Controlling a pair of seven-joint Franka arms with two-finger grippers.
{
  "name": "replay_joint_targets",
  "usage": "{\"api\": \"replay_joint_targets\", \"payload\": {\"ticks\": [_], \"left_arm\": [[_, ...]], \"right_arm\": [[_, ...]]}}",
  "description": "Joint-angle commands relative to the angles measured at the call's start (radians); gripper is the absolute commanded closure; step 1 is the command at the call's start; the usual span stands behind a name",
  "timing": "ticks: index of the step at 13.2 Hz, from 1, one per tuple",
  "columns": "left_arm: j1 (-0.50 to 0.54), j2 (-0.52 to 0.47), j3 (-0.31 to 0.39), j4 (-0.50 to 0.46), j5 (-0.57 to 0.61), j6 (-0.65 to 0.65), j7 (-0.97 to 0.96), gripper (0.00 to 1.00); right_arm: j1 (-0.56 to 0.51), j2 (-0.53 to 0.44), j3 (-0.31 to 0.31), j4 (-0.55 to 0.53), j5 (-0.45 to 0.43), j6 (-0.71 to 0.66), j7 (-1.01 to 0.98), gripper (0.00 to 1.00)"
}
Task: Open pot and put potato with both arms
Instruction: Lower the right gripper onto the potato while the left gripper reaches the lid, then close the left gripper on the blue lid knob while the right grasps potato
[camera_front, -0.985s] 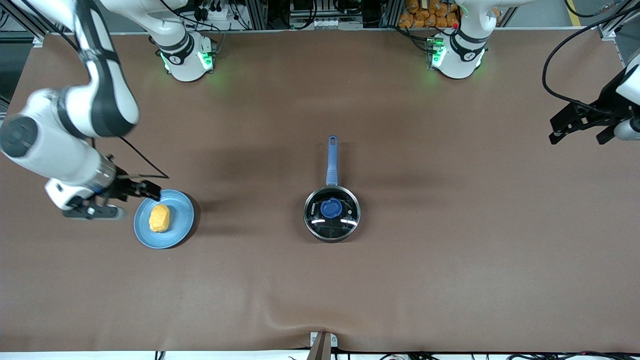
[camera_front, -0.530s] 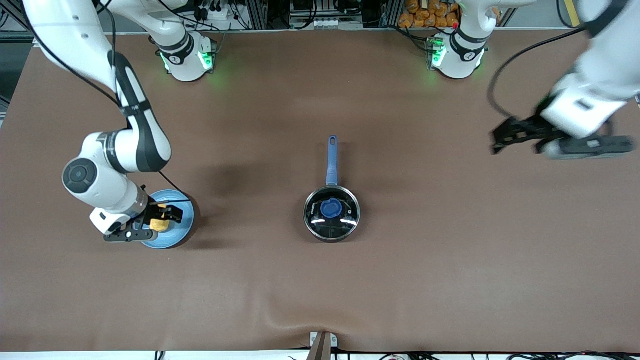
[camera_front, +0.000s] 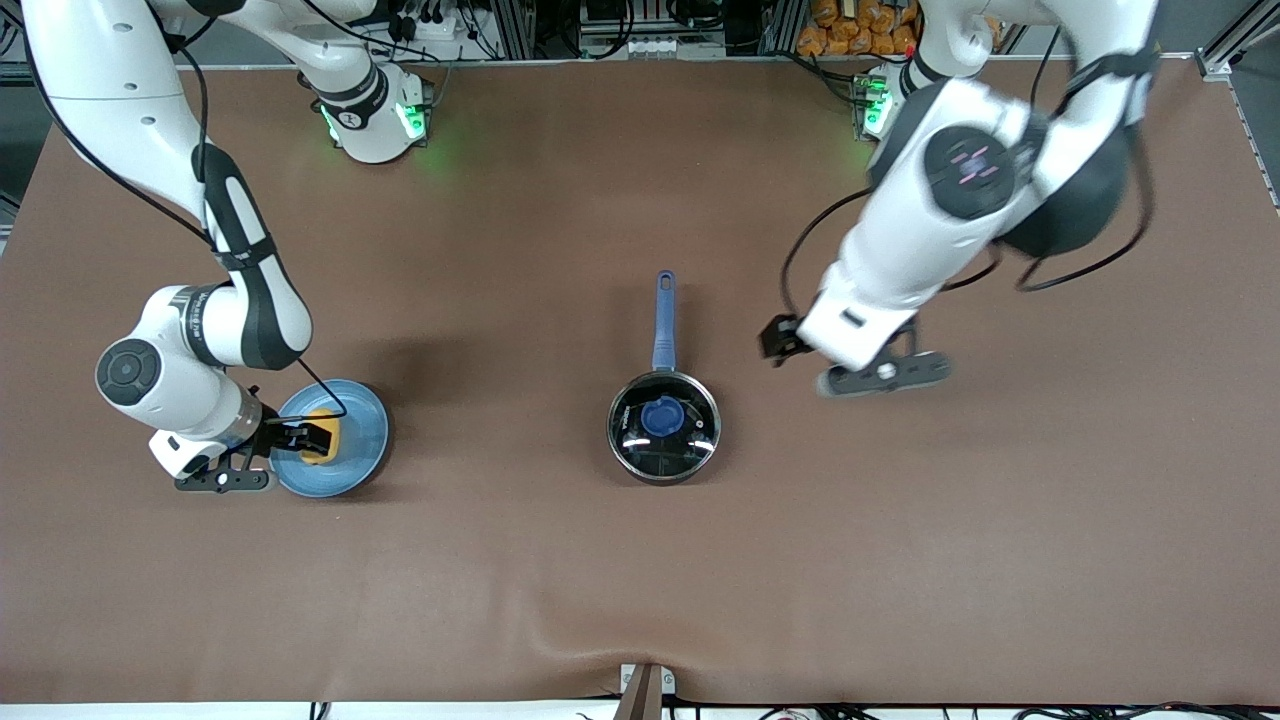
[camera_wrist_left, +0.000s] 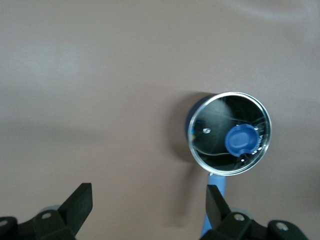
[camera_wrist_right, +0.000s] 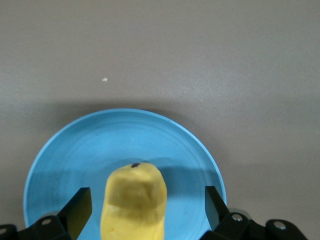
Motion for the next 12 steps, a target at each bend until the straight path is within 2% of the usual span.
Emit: {"api": "replay_joint_targets", "payload": {"ticks": [1,3,5,8,11,12], "left_arm": [[-0.08,0.095,0.015,0.049,0.056,0.06,-0.076,0.0],[-0.126,0.162,0.016,0.072,0.083,0.126,-0.132,0.0],[-0.178,0.253,0.03,0.142,0.121,0.132,-0.195,0.0],[-0.286,0.337,0.114,0.173,0.146,0.218,-0.252,0.0],[-0.355,0.376,0.186,0.175,0.145,0.295,-0.291,0.0],[-0.357,0.382,0.187,0.175,0.145,0.306,-0.294,0.0]], "right_arm": [[-0.008,-0.003,0.019,-0.03,0.028,0.014,-0.013,0.0],[0.0,0.0,0.019,-0.044,0.057,0.015,-0.015,0.0],[-0.002,0.006,0.019,-0.055,0.057,0.02,-0.017,0.0],[-0.002,0.006,0.019,-0.087,0.057,0.077,-0.024,0.02],[0.001,0.005,0.019,-0.084,0.057,0.077,-0.047,0.56],[0.004,0.002,0.019,-0.083,0.057,0.077,-0.049,0.69]]}}
